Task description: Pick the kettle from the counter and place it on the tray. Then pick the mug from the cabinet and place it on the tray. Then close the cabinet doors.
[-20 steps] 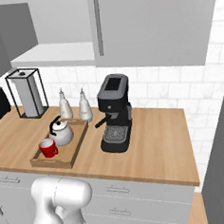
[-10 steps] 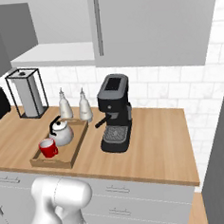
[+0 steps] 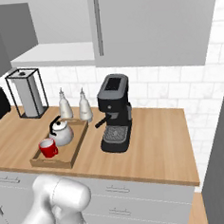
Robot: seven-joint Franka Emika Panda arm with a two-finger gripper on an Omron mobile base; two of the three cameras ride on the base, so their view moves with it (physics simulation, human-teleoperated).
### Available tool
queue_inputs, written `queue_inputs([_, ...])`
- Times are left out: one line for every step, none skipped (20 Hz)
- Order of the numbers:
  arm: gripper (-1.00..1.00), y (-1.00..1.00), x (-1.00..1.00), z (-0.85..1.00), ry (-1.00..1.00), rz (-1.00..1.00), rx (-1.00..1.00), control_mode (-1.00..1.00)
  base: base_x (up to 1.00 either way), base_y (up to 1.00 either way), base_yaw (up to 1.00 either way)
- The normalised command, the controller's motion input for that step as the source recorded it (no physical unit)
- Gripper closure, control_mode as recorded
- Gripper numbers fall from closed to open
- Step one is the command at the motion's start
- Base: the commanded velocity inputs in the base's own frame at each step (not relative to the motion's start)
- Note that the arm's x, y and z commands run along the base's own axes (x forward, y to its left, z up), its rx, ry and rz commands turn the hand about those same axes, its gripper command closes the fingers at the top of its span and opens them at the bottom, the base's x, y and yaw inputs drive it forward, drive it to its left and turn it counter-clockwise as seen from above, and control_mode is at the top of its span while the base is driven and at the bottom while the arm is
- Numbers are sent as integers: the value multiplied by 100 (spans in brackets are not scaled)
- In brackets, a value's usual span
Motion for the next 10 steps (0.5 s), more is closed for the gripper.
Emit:
queue_inputs([100, 98, 100, -19, -3, -29, 0, -100, 0, 0, 0])
queue_inputs([100, 93, 100, 0, -13, -29, 0, -100, 0, 0, 0])
queue_inputs([100, 100, 100, 0, -16, -29, 0, -100, 0, 0, 0])
queue_inputs([100, 100, 100, 0, -14, -26, 0, -100, 0, 0, 0])
queue_inputs([100, 85, 100, 0, -10, -21, 0, -100, 0, 0, 0])
queue_inputs([100, 63, 100, 0, -6, -20, 0, -100, 0, 0, 0])
queue_inputs([100, 30, 100, 0, -3, -21, 0, -100, 0, 0, 0])
queue_inputs([100, 11, 100, 0, 0, -23, 0, -100, 0, 0, 0])
queue_inputs([100, 0, 100, 0, 0, -26, 0, -100, 0, 0, 0])
queue_inputs([100, -11, 100, 2, 0, -29, -1, -100, 0, 0, 0])
